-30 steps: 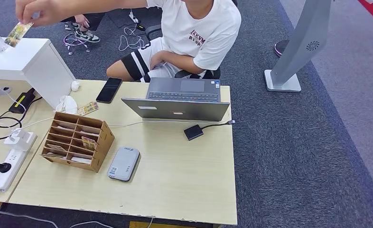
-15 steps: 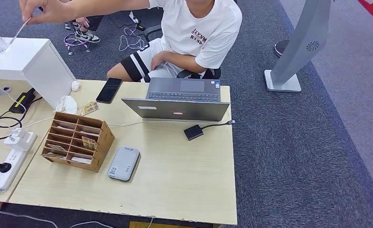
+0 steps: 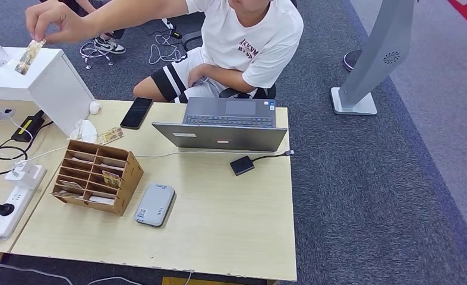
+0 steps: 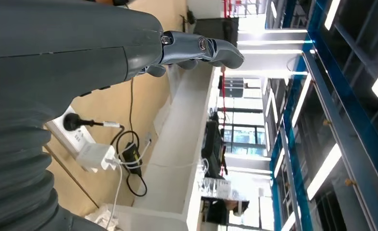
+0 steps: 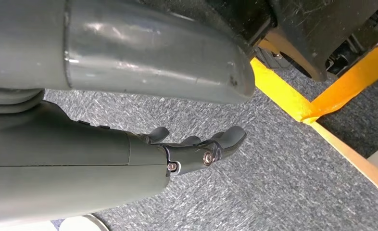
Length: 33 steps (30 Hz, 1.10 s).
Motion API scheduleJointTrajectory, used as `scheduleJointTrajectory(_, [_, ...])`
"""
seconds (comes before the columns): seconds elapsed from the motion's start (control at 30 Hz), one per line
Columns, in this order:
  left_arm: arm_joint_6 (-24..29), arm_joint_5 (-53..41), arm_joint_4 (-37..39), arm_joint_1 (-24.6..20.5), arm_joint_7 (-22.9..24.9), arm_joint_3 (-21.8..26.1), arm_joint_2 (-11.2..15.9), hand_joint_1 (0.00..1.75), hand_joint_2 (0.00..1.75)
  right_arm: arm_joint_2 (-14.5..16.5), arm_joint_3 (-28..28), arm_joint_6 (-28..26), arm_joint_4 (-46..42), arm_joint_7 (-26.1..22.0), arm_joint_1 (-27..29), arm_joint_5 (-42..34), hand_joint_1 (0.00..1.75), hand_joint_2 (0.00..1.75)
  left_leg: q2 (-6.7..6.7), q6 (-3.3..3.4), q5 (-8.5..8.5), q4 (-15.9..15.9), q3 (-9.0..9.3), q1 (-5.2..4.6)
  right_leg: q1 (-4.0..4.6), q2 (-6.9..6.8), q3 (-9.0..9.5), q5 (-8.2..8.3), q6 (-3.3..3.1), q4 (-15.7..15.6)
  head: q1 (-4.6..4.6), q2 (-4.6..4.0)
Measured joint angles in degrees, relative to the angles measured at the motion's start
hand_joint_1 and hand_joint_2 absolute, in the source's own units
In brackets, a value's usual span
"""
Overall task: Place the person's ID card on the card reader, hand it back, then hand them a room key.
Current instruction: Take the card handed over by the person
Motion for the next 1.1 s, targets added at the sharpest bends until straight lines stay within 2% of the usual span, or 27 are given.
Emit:
scheduleJointTrajectory(0.17, [0.7, -8.0, 0.7, -3.8, 2.8, -3.9, 4.0, 0.00, 1.75, 0.0, 1.1, 0.9, 0.0, 0.7, -0.5, 0.9, 0.00, 0.00, 0.00, -0.04, 0.05, 0.0, 0.00, 0.00, 0.00, 0.00, 0.01, 0.02, -0.02, 0.0, 0.01, 0.00])
scheduleJointTrajectory(0.4, [1.0, -17.8, 4.8, -10.4, 7.6, -10.1, 7.7, 0.00, 1.75, 0.0, 2.3, 2.1, -0.1, 1.6, -1.3, 1.9, 0.00, 0.00, 0.00, -0.01, 0.07, 0.0, 0.01, -0.01, 0.00, 0.02, 0.00, 0.07, -0.02, 0.0, 0.01, 0.00])
scheduleJointTrajectory(0.5, [1.0, -20.5, 6.3, -12.5, 9.1, -11.9, 8.7, 0.00, 1.75, 0.0, 2.6, 2.4, -0.1, 1.8, -1.4, 1.9, 0.00, 0.00, 0.00, -0.01, 0.08, 0.0, 0.01, -0.01, 0.00, 0.02, 0.00, 0.08, -0.02, 0.0, 0.01, 0.00])
scheduleJointTrajectory(0.7, [1.0, -21.7, 7.1, -13.4, 9.7, -12.8, 9.1, 0.00, 1.75, 0.0, 2.7, 2.5, -0.1, 1.9, -1.5, 2.0, 0.00, 0.00, 0.00, -0.01, 0.08, 0.0, 0.01, -0.01, 0.00, 0.03, 0.00, 0.10, -0.04, 0.0, 0.01, 0.00])
scheduleJointTrajectory(0.77, [1.0, -25.1, 9.5, -16.2, 11.7, -15.3, 10.2, 0.00, 1.75, 0.0, 3.1, 3.0, -0.1, 2.3, -1.8, 2.4, 0.00, 0.00, 0.01, -0.02, 0.09, 0.0, 0.01, -0.01, 0.00, 0.03, -0.01, 0.11, -0.06, 0.0, 0.01, 0.00])
scheduleJointTrajectory(0.9, [0.9, -36.6, 17.8, -25.3, 18.4, -23.6, 13.7, 0.00, 1.75, -0.1, 4.4, 4.7, -0.3, 3.6, -2.7, 3.0, 0.00, 0.00, 0.01, -0.05, 0.14, 0.0, 0.01, -0.01, 0.00, 0.07, -0.02, 0.14, -0.06, 0.0, 0.01, 0.00])
scheduleJointTrajectory(1.1, [0.7, -44.4, 23.6, -31.1, 23.0, -29.3, 16.5, 0.00, 1.75, -0.3, 5.4, 5.8, -0.6, 4.6, -3.2, 3.9, 0.00, 0.00, 0.03, -0.02, 0.17, 0.0, 0.00, -0.01, 0.00, 0.10, -0.03, 0.19, -0.04, 0.0, 0.01, 0.00])
